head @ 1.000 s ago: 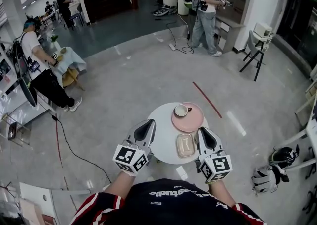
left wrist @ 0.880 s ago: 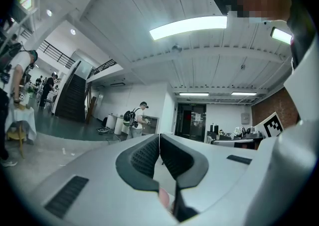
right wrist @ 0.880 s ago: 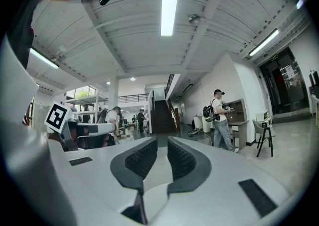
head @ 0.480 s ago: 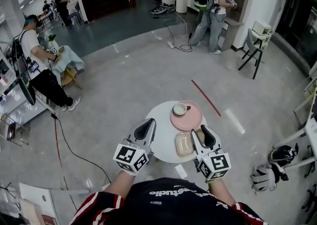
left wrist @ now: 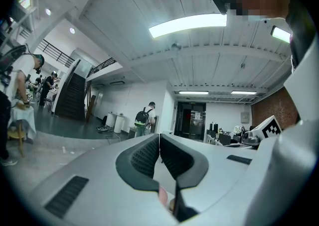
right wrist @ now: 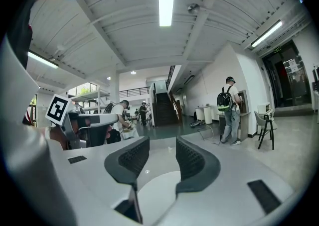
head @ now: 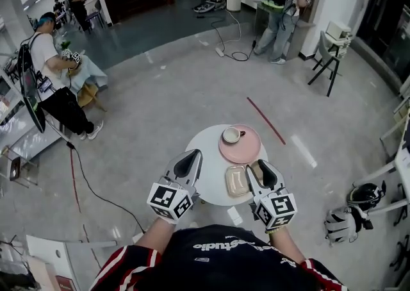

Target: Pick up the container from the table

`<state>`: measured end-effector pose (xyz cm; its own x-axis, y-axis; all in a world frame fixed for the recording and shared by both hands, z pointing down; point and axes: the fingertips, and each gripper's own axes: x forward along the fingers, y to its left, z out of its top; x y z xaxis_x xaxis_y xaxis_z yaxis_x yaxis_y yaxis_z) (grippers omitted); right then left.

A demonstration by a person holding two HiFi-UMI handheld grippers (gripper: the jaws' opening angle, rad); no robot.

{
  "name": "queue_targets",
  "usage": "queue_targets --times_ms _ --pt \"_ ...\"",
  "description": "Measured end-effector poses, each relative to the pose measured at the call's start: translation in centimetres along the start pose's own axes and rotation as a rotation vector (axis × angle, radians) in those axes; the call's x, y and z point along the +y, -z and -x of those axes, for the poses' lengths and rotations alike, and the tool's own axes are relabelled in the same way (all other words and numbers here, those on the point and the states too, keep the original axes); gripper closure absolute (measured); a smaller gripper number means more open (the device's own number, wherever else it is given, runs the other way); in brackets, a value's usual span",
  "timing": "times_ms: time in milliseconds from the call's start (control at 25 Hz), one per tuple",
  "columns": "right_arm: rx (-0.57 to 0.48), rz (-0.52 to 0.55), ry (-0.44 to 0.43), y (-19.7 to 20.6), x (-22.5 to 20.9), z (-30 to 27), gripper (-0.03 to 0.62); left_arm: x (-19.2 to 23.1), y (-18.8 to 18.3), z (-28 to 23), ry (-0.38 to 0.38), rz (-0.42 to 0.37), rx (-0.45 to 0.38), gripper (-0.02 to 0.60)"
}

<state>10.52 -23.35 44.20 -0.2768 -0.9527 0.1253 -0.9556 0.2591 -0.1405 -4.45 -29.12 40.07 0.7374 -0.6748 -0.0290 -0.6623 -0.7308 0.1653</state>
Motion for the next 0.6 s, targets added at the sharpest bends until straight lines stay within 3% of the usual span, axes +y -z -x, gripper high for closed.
queue_targets --times_ms 600 --pt "0.063 -0.042 0.018 3.8 -3.2 1.1 0.428 -2.1 2.3 -1.5 0.012 0.009 0.014 0.557"
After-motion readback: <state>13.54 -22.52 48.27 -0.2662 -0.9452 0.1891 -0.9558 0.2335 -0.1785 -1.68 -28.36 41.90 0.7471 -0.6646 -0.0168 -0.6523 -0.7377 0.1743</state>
